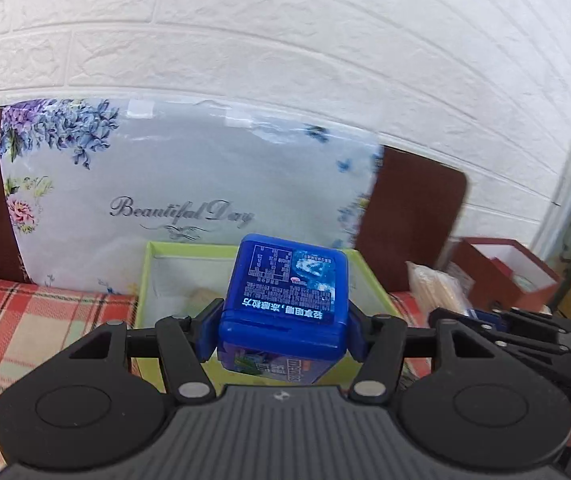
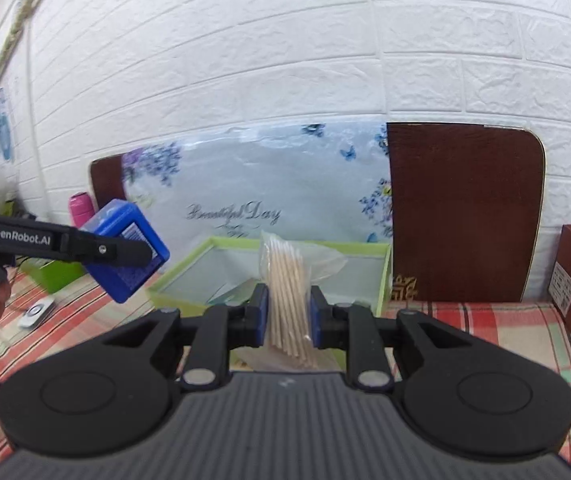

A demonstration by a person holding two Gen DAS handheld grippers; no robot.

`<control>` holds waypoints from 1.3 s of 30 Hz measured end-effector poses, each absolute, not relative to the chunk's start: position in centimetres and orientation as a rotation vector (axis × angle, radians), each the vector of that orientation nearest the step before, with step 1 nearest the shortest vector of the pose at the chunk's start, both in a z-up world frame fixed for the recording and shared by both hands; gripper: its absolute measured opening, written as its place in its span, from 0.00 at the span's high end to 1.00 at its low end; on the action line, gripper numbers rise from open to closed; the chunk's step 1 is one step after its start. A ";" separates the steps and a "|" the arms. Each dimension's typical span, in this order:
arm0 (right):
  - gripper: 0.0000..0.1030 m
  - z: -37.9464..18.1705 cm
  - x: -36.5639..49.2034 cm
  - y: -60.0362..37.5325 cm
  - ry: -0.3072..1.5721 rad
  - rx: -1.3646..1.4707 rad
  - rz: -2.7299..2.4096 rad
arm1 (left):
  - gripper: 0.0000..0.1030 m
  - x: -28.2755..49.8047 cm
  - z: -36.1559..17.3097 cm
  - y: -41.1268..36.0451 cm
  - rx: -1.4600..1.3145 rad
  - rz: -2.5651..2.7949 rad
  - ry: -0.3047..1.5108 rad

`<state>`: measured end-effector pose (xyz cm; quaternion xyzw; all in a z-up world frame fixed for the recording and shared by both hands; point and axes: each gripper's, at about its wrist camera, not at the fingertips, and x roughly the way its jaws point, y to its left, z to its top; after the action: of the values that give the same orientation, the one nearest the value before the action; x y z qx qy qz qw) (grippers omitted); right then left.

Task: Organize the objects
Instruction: 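Carry the sticks and blue container into the lime-green box and release both, then grasp the clear plastic cup with the right tool while the left tool grasps the clear tube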

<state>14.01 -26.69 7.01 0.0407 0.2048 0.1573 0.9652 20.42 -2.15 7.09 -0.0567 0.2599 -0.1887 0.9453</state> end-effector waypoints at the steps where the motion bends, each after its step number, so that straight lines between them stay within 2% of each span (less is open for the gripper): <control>1: 0.80 6.8 15.4 -26.6 0.420 0.083 0.304 | 0.40 21.6 6.8 -2.2 -0.110 -0.364 0.535; 8: 0.80 3.7 23.4 -25.7 0.509 0.099 0.250 | 0.40 28.5 2.9 -2.1 -0.082 -0.292 0.620; 10: 0.78 2.3 25.0 -25.1 0.544 0.090 0.247 | 0.32 29.2 2.0 -2.1 -0.072 -0.262 0.600; 11: 0.72 1.6 25.7 -24.8 0.562 0.084 0.252 | 0.18 29.5 1.6 -2.1 -0.056 -0.234 0.604; 12: 0.49 1.0 26.1 -24.5 0.577 0.076 0.261 | 0.15 29.7 1.2 -2.0 -0.045 -0.212 0.608; 14: 0.25 0.3 25.9 -24.2 0.566 0.059 0.259 | 0.15 29.8 0.8 -1.5 -0.043 -0.211 0.609; 16: 0.19 0.3 24.9 -24.3 0.524 0.046 0.269 | 0.15 29.4 0.8 -0.8 -0.066 -0.229 0.615; 18: 0.08 0.9 24.0 -24.8 0.489 0.053 0.255 | 0.15 28.8 1.3 -0.7 -0.083 -0.230 0.614; 22: 0.01 3.6 21.6 -26.3 0.426 0.109 0.230 | 0.15 26.3 3.5 -0.9 -0.115 -0.236 0.596; 28: 0.00 6.9 16.0 -28.1 0.349 0.155 0.236 | 0.15 20.5 6.1 -1.7 -0.125 -0.261 0.586; 39: 0.00 6.1 4.8 -29.7 0.318 0.185 0.252 | 0.15 9.8 4.7 -3.6 -0.066 -0.315 0.565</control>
<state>4.76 -29.72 6.13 0.0917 0.1575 0.1249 0.9753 9.79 -3.63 4.67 -0.0324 0.2775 -0.1546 0.9477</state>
